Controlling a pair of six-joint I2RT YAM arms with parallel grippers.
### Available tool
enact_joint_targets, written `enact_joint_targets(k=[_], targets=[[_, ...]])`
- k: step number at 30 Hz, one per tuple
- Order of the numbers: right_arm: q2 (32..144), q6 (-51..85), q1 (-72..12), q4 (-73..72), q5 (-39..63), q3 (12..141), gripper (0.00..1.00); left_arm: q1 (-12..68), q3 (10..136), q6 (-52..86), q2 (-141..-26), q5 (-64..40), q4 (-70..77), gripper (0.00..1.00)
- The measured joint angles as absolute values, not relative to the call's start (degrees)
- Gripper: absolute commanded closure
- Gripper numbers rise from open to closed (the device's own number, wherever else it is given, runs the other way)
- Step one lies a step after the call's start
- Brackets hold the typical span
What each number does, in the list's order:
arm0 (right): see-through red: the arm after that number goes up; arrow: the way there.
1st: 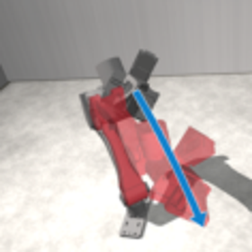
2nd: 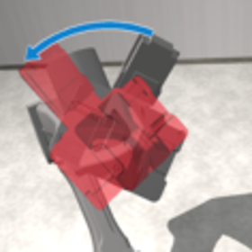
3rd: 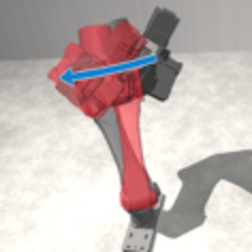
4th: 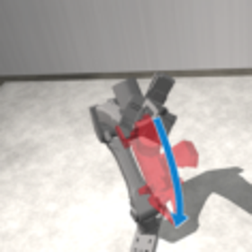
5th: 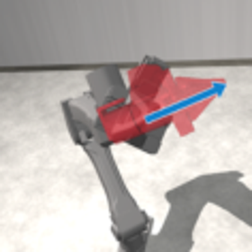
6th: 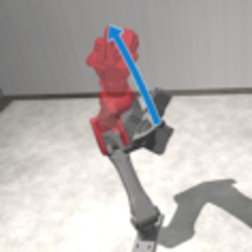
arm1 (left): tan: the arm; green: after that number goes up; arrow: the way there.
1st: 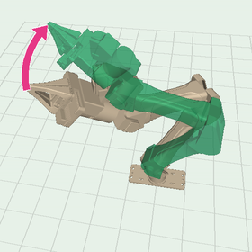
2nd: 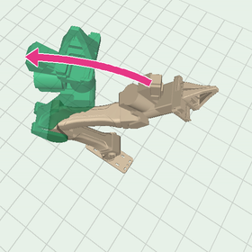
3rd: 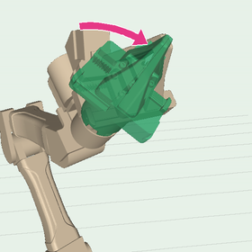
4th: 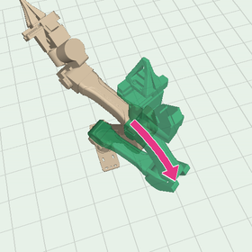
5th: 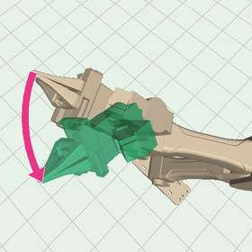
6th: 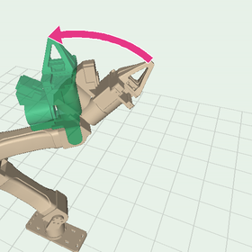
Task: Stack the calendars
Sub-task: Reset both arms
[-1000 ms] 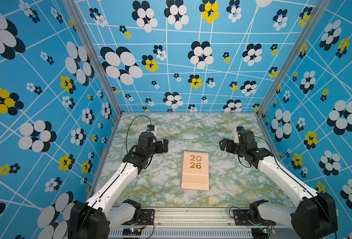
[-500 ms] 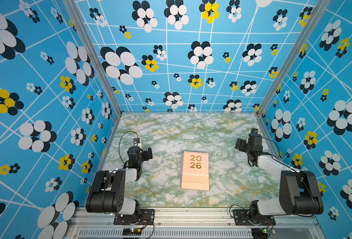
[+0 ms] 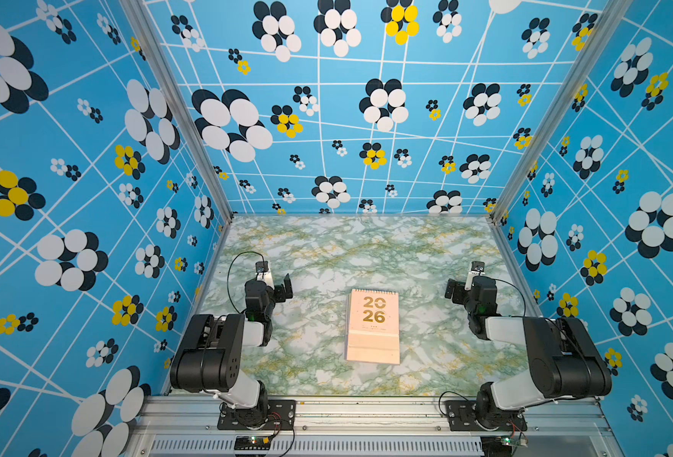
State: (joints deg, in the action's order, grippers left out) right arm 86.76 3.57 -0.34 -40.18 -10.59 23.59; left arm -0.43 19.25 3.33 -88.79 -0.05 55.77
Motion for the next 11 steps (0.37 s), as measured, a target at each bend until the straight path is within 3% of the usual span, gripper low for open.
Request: enact_joint_targets(k=[11], targets=[[86.8,2.0,-0.6,-43.4,-7.6,23.6,0.01,-0.4,19.2,3.3,-88.8,-0.2,55.7,0.00]])
